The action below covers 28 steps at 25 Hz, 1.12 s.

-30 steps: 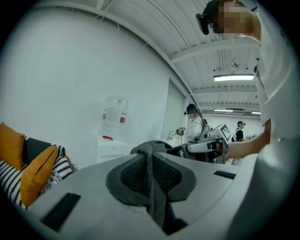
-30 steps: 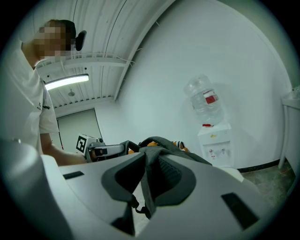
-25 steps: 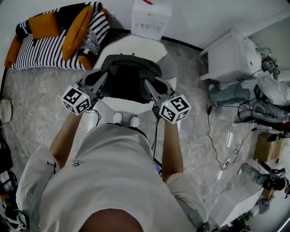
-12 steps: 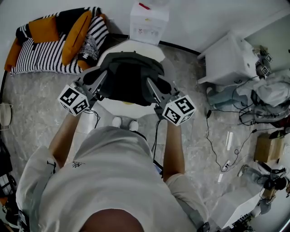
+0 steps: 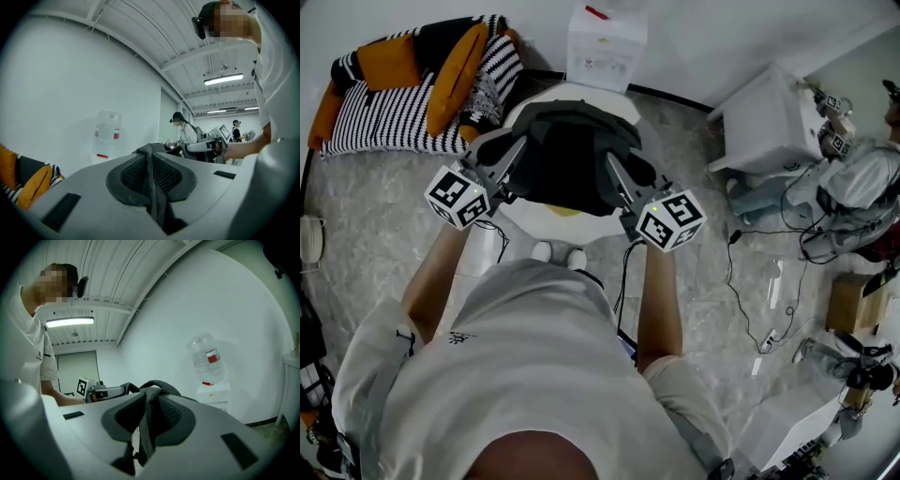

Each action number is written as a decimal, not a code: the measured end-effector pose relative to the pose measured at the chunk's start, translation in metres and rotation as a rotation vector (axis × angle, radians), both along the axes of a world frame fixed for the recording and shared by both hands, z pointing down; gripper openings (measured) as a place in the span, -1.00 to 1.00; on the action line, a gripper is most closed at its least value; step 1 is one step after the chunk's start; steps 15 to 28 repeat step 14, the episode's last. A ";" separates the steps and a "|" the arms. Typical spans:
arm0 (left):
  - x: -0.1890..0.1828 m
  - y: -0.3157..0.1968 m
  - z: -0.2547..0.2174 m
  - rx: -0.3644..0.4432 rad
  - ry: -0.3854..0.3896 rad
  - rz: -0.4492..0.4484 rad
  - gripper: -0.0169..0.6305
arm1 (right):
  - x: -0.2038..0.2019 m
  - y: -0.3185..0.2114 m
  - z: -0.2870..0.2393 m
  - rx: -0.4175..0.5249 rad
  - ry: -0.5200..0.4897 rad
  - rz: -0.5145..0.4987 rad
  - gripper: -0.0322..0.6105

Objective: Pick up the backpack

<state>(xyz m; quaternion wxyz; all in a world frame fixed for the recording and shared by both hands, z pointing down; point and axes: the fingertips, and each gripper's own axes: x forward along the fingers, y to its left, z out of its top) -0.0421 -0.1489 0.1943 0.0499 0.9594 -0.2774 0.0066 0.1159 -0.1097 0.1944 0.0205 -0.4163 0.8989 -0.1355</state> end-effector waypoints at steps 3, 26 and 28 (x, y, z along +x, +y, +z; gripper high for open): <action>0.001 -0.005 0.005 -0.004 -0.006 -0.002 -0.84 | 0.001 -0.004 0.003 -0.006 0.008 0.012 -0.70; 0.001 -0.024 0.022 -0.024 0.005 -0.003 -0.84 | 0.000 -0.020 0.016 -0.014 0.023 0.041 -0.70; 0.001 -0.024 0.022 -0.024 0.005 -0.003 -0.84 | 0.000 -0.020 0.016 -0.014 0.023 0.041 -0.70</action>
